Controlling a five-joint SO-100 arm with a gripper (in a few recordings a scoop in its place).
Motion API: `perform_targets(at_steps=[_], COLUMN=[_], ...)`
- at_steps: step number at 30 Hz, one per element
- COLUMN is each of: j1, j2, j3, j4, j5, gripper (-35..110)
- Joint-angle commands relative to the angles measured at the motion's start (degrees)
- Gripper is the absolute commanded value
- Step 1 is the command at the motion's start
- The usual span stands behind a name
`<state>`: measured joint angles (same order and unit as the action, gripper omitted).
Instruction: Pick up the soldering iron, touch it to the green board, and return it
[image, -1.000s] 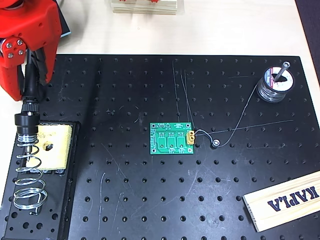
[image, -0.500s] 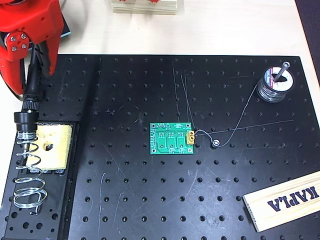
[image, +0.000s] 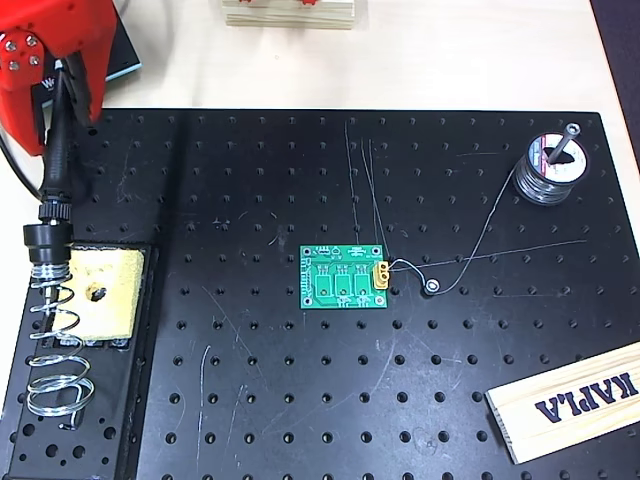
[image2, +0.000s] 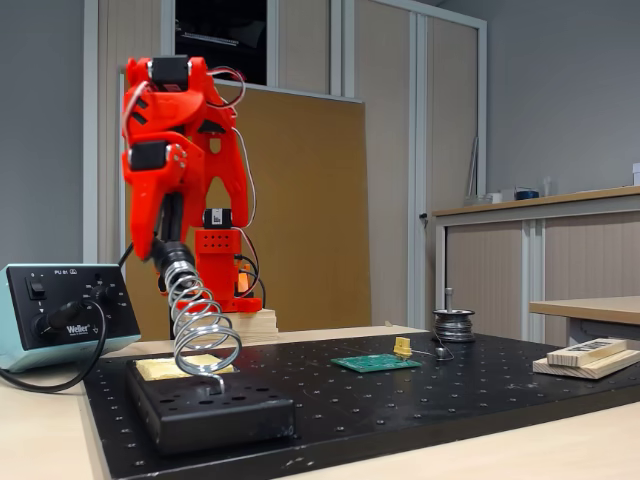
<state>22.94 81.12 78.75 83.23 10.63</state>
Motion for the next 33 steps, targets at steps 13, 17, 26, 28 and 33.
perform_targets(at_steps=[13, 17, 26, 28, 33], j1=[-1.0, -1.8, -5.4, -5.8, -6.7], j2=[-4.1, -6.7, -9.2, -9.2, -9.0], j3=[-14.2, -18.5, -27.2, -27.8, -29.2], j4=[3.9, 5.0, 8.2, 8.7, 10.4], j5=[4.3, 5.4, 6.9, 7.2, 7.9], gripper=[0, 0, 0, 0, 0])
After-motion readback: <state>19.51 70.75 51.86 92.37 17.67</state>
